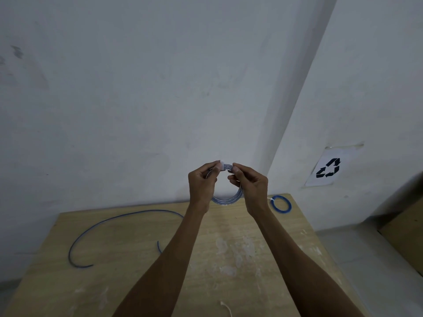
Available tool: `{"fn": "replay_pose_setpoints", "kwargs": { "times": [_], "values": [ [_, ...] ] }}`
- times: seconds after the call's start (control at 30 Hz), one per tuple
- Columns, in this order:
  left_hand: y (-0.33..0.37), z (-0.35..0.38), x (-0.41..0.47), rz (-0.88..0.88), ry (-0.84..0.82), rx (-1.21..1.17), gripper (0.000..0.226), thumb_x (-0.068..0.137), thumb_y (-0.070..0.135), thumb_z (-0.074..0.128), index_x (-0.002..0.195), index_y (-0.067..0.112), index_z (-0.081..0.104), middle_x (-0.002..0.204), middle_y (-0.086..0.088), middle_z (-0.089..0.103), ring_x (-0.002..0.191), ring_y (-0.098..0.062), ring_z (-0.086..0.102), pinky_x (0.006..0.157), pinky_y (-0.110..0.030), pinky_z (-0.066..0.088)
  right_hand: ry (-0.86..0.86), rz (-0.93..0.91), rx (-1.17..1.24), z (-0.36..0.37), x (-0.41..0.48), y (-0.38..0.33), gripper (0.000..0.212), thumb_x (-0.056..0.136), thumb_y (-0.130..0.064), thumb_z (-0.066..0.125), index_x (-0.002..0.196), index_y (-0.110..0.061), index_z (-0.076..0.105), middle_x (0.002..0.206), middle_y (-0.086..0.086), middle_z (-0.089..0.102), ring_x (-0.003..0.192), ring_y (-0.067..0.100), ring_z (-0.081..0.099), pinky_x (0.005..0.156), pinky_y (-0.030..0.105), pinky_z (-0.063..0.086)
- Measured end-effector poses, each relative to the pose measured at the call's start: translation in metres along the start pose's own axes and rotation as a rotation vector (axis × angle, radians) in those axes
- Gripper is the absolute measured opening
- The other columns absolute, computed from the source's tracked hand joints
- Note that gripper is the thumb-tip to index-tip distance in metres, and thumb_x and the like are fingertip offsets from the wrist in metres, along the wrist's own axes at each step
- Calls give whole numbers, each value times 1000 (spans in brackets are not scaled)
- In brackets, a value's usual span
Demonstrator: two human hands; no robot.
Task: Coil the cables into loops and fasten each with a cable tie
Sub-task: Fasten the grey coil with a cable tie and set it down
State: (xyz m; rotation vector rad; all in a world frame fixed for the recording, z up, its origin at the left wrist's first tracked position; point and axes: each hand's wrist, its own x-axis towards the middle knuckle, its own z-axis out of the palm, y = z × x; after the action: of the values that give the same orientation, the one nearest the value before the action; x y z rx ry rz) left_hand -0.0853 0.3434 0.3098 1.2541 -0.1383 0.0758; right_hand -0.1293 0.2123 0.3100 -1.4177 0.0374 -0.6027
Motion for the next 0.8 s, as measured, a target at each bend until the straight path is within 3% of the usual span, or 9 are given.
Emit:
{"fn": "replay_pose_setpoints", "kwargs": {
  "times": [0.2,0.37,0.47,0.6,0.7,0.8],
  "values": [
    [-1,0,2,-5,-18,14,16,96,14,71,109,8,79,94,-14,79,50,-3,45,51,-15,39,-62,45,31,-8,6,-2,22,92,1,69,113,4,73,95,23,76,81,31,75,78,32,62],
    [0,-2,4,15,-44,42,18,98,9,66,111,5,78,97,-12,80,49,-3,46,49,-15,37,-92,54,23,-10,8,-4,18,91,0,70,109,0,75,91,21,77,80,31,75,76,31,61],
    [1,-2,3,14,-53,37,17,97,8,68,110,5,79,94,-12,79,49,-3,44,49,-16,36,-98,51,26,-11,8,-5,19,90,2,72,108,1,75,93,21,77,83,32,76,78,31,62],
    [3,-4,-1,12,-38,33,17,91,10,76,106,3,79,83,-9,76,54,0,56,53,-13,43,-134,58,-8,-13,11,-7,20,89,2,73,109,4,75,95,21,77,84,34,77,78,31,62],
    [3,-5,1,-5,-32,31,16,90,11,77,104,3,79,76,-3,73,55,0,56,54,-14,43,-162,72,-130,-14,16,-9,16,92,-8,73,106,-3,78,95,14,79,88,29,76,83,39,62],
    [5,-3,0,-13,-34,12,15,90,9,77,103,2,78,77,-6,74,56,1,59,55,-14,44,-85,151,-237,-10,28,-17,25,96,-34,69,110,-17,78,107,-4,78,102,14,71,92,39,59]
  ]
}}
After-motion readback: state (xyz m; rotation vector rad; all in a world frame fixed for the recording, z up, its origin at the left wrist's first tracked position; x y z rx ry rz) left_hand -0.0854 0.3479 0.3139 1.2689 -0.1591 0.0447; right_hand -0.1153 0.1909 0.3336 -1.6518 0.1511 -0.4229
